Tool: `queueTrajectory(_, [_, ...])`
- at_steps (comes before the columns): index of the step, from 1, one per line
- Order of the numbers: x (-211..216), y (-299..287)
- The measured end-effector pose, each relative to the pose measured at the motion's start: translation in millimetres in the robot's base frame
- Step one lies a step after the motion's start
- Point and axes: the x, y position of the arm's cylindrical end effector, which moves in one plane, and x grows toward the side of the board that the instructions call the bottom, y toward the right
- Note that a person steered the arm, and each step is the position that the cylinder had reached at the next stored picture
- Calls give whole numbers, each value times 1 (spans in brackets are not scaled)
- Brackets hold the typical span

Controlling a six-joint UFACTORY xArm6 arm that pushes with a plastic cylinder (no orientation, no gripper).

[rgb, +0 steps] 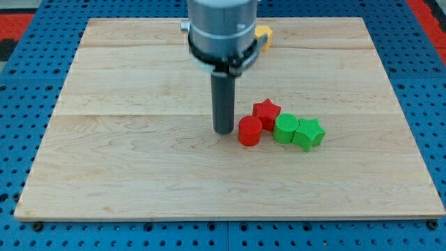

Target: Move the green star diagonally top right to the green circle

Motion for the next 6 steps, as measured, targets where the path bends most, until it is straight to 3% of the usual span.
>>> queueTrajectory(1, [17,-42])
queueTrajectory(2, [64,-74])
queueTrajectory(3, [99,-7])
queueTrajectory(4, [57,12])
queueTrajectory(5, [29,97])
queueTrajectory(6, [10,121])
